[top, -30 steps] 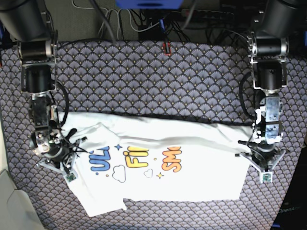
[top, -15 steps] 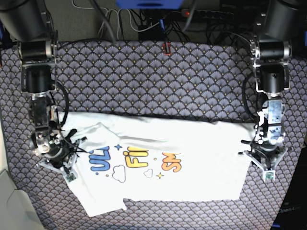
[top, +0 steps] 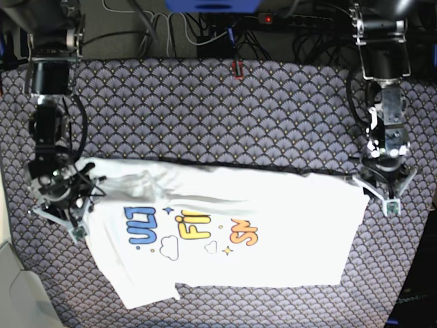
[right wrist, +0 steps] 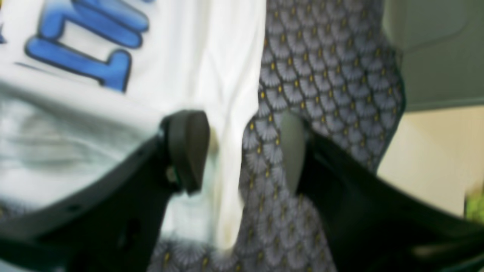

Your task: Fold the T-shirt properly

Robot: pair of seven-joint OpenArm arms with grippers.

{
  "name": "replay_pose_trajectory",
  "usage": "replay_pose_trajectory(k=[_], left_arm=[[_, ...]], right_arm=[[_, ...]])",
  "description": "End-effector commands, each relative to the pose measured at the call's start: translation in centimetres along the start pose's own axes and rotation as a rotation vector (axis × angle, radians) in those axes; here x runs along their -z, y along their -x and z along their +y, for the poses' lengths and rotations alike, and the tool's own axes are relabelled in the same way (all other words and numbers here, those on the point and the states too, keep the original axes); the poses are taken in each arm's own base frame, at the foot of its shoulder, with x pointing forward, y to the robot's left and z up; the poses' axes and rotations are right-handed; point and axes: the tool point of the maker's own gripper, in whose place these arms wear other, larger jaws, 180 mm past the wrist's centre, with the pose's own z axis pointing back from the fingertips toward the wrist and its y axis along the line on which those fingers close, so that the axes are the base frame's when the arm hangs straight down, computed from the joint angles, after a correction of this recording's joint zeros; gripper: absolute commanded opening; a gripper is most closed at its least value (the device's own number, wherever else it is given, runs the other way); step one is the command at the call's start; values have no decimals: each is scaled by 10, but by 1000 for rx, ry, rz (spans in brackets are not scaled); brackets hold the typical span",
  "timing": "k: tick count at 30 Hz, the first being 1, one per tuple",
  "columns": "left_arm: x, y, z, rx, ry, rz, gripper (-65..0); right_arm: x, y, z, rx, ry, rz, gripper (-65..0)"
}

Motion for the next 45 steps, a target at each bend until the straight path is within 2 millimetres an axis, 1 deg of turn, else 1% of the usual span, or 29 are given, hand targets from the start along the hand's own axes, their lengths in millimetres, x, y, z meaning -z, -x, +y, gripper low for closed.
replay_pose_trajectory(k=[1,3,4,5,9,11,12,14,17,19,21,23,27,28,29,31,32,36,38,39,42,45], left_arm=[[1,-29,2,-8,-4,-84,-412],[0,-11,1,-7,2,-48,-412],[0,-7,-1,-23,9,-41,-412],[0,-6,-3,-45,17,-38,-412],[0,-4,-1,-92,29,-31,-412],[0,-6,-1,-91,28,-36,-412],[-1,-5,1,-87,27,-34,-412],[-4,2,9,-72,18,-23,-412],[-4,6,11,-67,16,-17,-412],[-6,12,10,-64,17,-7,-412],[-7,15,11,-61,17,-1,-412],[-7,14,16,-52,10,-3,-412],[-6,14,16,-51,9,-3,-412],[-7,13,17,-50,8,-5,-412],[-7,12,23,-53,-3,-7,-412],[-7,11,32,-70,-23,-10,-412],[-7,12,33,-74,-26,-8,-412],[-6,8,30,-78,-21,-16,-410],[-3,-2,23,-97,-11,-34,-386],[-3,-3,20,-103,-7,-36,-368],[-2,-6,15,-113,-1,-43,-345],[-2,-8,15,-116,0,-45,-346]], right_arm=[[-7,-20,-10,5,26,-71,-316],[-8,-9,-2,-1,14,-58,-316],[-8,-5,0,-2,10,-50,-316],[-7,-2,2,-1,6,-43,-316],[0,-1,1,8,-3,-45,-316],[5,-10,-5,19,0,-61,-316],[8,-10,-8,26,-1,-52,-316],[16,-14,-14,40,-3,-42,-316],[26,-27,-26,60,-3,-37,-316],[30,-38,-34,72,0,-41,-316],[32,-47,-41,82,4,-48,-316],[31,-57,-47,86,12,-63,-316],[27,-62,-54,90,28,-70,-317],[23,-60,-56,83,38,-64,-317],[19,-48,-58,70,51,-39,-317],[11,-32,-50,40,58,-28,-317],[7,-27,-44,26,57,-33,-317],[-13,-16,-27,-15,65,-53,-317],[-20,-10,-19,-12,62,-62,-317],[-24,-7,-17,-1,65,-67,-317],[-31,0,-15,17,72,-71,-317],[-33,7,-8,13,62,-60,-317]])
